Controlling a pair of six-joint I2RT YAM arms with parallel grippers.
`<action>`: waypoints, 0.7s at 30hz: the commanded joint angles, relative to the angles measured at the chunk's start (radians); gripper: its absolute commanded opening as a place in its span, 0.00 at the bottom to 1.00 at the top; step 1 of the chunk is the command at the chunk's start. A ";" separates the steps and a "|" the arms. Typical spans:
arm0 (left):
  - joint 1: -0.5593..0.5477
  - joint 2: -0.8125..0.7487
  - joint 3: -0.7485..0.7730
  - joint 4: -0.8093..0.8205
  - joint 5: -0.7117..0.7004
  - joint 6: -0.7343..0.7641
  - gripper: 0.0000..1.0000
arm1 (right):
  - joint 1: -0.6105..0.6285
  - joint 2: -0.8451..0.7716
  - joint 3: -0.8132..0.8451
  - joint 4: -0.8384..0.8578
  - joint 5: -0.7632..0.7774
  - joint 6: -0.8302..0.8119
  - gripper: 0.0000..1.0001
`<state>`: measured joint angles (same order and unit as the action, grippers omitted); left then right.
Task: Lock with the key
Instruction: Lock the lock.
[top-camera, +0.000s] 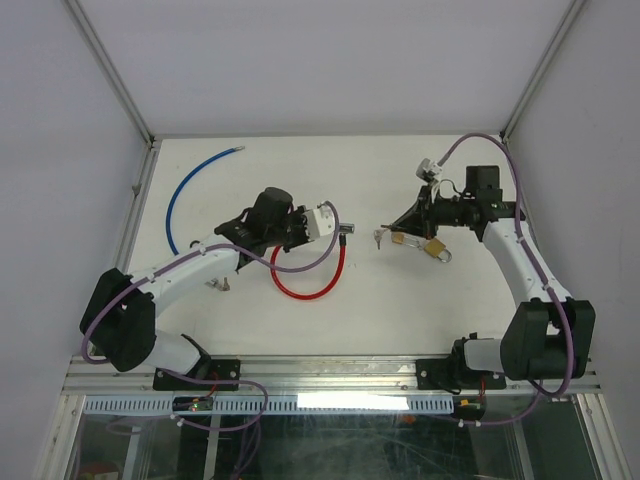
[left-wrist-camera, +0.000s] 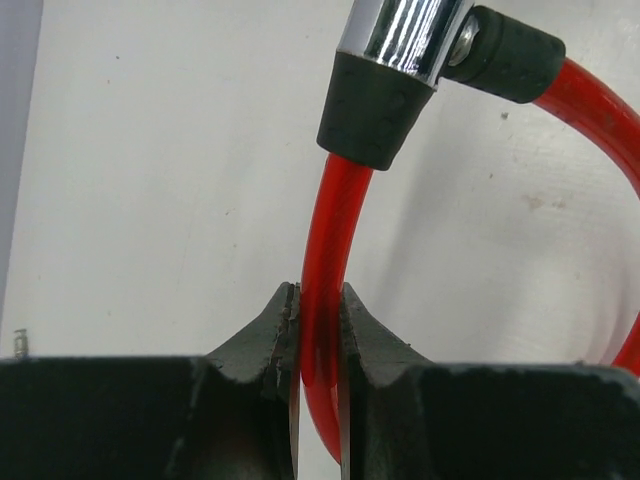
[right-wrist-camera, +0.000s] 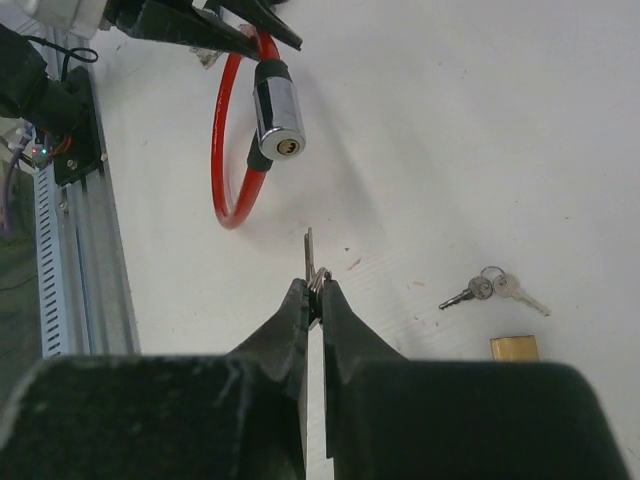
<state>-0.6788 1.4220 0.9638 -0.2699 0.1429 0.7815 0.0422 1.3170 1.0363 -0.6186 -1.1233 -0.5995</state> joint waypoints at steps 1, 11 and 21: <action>0.002 -0.033 0.067 0.134 0.108 -0.276 0.00 | -0.031 -0.049 -0.042 0.198 -0.035 0.182 0.00; 0.037 0.062 0.055 0.438 0.066 -0.900 0.00 | -0.134 -0.089 -0.103 0.305 -0.077 0.190 0.00; 0.078 0.307 0.244 0.489 -0.137 -1.292 0.00 | -0.259 -0.125 -0.163 0.451 -0.129 0.260 0.00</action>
<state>-0.6029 1.6756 1.0996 0.0685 0.1154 -0.2665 -0.1722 1.2175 0.8867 -0.2916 -1.1881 -0.4080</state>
